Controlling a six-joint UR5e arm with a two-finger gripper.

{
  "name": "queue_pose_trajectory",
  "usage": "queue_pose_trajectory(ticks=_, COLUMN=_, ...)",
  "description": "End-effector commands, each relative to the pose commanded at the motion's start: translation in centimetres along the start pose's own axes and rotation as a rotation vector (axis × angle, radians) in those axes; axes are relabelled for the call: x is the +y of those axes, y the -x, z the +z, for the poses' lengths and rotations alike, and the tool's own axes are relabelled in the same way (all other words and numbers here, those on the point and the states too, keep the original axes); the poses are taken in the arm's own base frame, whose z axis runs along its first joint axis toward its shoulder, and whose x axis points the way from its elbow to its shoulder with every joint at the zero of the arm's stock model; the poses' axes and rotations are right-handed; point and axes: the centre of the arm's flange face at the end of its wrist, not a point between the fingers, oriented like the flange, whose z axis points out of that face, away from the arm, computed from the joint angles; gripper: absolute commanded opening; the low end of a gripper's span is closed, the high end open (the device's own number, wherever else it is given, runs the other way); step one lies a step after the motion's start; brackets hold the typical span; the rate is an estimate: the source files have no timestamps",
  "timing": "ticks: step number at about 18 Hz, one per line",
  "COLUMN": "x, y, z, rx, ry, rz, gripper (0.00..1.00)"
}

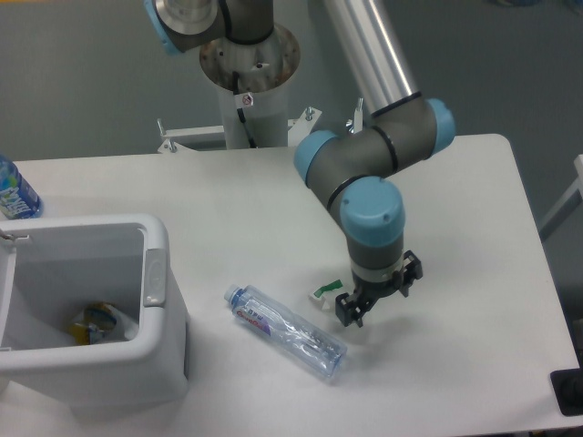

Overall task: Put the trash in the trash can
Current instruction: 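Close the gripper on the small white cup and lift it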

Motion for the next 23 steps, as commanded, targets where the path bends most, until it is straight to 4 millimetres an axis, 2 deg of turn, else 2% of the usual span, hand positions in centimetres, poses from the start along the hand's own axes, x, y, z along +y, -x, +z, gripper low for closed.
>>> queue_pose_trajectory(ticks=2, x=0.1, y=-0.9, z=0.0, rx=0.001, ry=-0.001, rz=0.01, gripper=1.0)
queue_pose_trajectory(ticks=4, x=0.3, y=-1.1, z=0.8, rx=-0.003, ry=0.012, rz=0.015, gripper=1.0)
queue_pose_trajectory(ticks=7, x=-0.1, y=-0.9, z=0.2, rx=-0.001, ry=0.0, rz=0.015, gripper=1.0)
queue_pose_trajectory(ticks=9, x=0.1, y=-0.9, z=0.6, rx=-0.003, ry=0.007, rz=0.018, gripper=1.0)
queue_pose_trajectory(ticks=12, x=-1.1, y=-0.9, z=-0.6, rx=0.002, ry=-0.024, rz=0.011, gripper=1.0)
queue_pose_trajectory(ticks=16, x=-0.9, y=-1.1, z=0.2, rx=-0.003, ry=-0.01, rz=0.011, gripper=1.0)
queue_pose_trajectory(ticks=18, x=-0.4, y=-1.2, z=0.6, rx=-0.007, ry=0.004, rz=0.014, gripper=1.0)
queue_pose_trajectory(ticks=21, x=2.2, y=-1.8, z=2.2, rx=-0.05, ry=0.047, rz=0.042, gripper=1.0)
queue_pose_trajectory(ticks=23, x=2.6, y=-2.1, z=2.5, rx=-0.092, ry=0.053, rz=0.056, gripper=1.0)
